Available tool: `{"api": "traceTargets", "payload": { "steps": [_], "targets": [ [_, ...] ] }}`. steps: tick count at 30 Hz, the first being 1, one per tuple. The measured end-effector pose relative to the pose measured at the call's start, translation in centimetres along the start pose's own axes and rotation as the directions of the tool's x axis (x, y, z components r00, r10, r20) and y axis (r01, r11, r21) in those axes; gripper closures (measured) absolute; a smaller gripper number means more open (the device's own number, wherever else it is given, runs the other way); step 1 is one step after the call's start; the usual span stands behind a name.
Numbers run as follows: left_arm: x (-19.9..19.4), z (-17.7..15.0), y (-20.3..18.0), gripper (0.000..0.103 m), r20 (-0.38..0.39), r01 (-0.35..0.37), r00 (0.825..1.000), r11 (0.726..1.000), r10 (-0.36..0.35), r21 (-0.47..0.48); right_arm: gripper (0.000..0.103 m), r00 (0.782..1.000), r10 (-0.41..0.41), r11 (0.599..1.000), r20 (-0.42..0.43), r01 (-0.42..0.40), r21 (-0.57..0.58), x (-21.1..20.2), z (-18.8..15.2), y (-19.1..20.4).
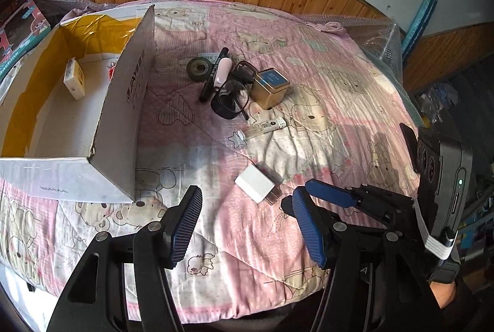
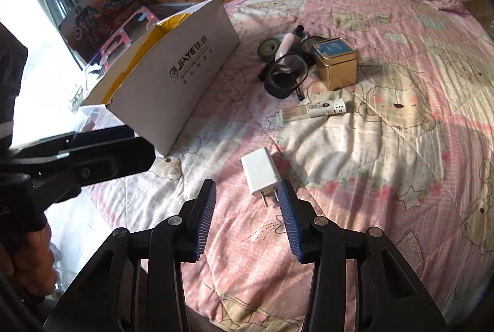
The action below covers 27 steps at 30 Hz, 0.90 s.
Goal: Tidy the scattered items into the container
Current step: 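Grasp the white charger plug with the right tool while the left tool grasps the small white bottle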
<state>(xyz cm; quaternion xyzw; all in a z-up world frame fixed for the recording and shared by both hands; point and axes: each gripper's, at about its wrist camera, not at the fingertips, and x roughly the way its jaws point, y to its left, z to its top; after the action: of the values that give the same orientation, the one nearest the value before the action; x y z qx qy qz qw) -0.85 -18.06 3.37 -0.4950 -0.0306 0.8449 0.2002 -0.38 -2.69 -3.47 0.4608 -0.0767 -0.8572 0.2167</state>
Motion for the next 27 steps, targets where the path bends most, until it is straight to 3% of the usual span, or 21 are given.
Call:
{"api": "traceTargets", "payload": {
  "steps": [4, 9, 12, 14, 17, 24, 25, 26, 27],
  "targets": [
    [1.7, 2.4, -0.2, 0.041, 0.012, 0.0, 1.0, 0.999, 0.0, 0.041, 0.057, 1.0, -0.026, 0.998, 0.004, 0.027, -0.064, 2.5, -0.1, 0.2],
    [5.6, 5.8, -1.1, 0.039, -0.006, 0.034, 0.999, 0.985, -0.034, 0.169, 0.057, 0.999, -0.033, 0.998, 0.03, 0.035, -0.054, 4.4, -0.3, -1.1],
    [8.6, 7.1, -1.7, 0.039, -0.071, 0.101, 0.994, 0.972, -0.088, 0.211, 0.057, 0.999, 0.004, 1.0, 0.053, -0.003, -0.024, 4.2, -1.0, -2.1],
    [10.7, 7.2, -2.7, 0.039, -0.1, 0.072, 0.994, 0.958, -0.046, 0.276, 0.057, 0.998, 0.01, 1.0, 0.066, -0.01, -0.006, 4.0, -1.5, -2.7],
    [13.4, 7.0, -4.0, 0.039, -0.153, 0.092, 0.987, 0.931, -0.039, 0.354, 0.057, 0.998, 0.016, 1.0, 0.067, -0.017, 0.005, 4.2, -1.7, -3.3],
    [18.4, 7.5, -3.7, 0.04, -0.217, 0.101, 0.976, 0.923, -0.019, 0.372, 0.057, 0.998, -0.058, 0.985, 0.025, 0.061, -0.158, 6.3, -0.5, -1.5],
    [18.6, 7.4, -3.6, 0.04, -0.196, 0.095, 0.981, 0.917, -0.019, 0.387, 0.057, 0.997, -0.08, 0.979, 0.015, 0.081, -0.189, 6.7, -0.4, -1.0],
    [18.7, 7.4, -3.7, 0.042, -0.189, 0.096, 0.982, 0.911, -0.02, 0.402, 0.057, 0.994, -0.107, 0.969, 0.009, 0.106, -0.223, 7.3, -0.2, -0.6],
    [18.7, 7.4, -3.7, 0.053, -0.177, 0.086, 0.984, 0.906, -0.012, 0.415, 0.057, 0.991, -0.136, 0.958, 0.006, 0.133, -0.256, 7.8, -0.1, -0.2]
  ]
}}
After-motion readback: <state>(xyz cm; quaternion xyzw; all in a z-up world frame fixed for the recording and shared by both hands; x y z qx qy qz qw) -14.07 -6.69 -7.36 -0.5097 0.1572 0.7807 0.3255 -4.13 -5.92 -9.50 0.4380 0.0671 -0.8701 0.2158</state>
